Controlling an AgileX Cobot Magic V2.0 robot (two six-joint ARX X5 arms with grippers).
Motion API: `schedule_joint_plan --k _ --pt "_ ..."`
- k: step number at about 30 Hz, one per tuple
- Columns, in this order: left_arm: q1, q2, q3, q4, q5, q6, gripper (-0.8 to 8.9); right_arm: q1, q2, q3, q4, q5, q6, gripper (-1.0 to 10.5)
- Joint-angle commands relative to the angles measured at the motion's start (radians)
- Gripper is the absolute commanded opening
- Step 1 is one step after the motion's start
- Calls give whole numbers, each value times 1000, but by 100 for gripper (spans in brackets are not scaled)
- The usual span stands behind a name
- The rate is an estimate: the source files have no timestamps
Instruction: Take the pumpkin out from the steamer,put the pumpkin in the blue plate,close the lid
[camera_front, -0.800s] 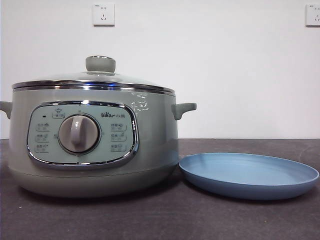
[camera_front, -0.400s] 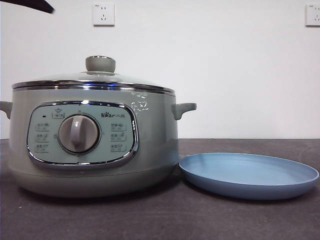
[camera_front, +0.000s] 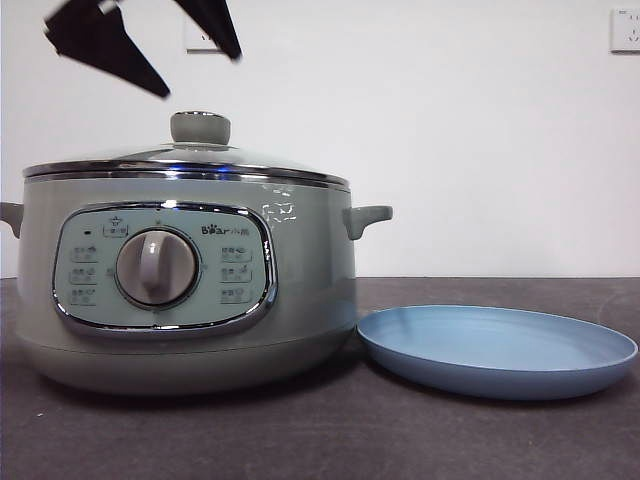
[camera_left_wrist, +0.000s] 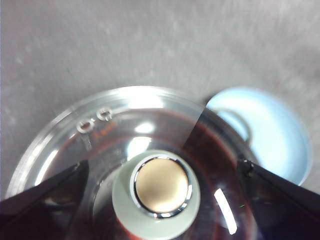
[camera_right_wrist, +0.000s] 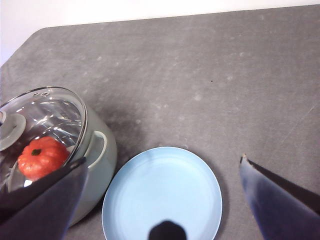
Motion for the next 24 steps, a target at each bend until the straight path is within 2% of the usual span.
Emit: schedule_joint_plan --k 1,7,13,17,24 --pt "-17 40 2 -5 -33 36 494 2 -1 3 1 -1 -8 504" --pt "-31 86 2 -24 -61 43 492 2 -1 3 -1 -1 -8 504" --pt "-37 86 2 -31 -60 62 367 2 -1 3 -1 -1 -8 504" --pt "-37 86 2 -32 -58 62 363 2 -1 3 -1 -1 -8 504" --pt "-38 86 2 -47 -50 89 101 2 -1 3 -2 -1 -8 504"
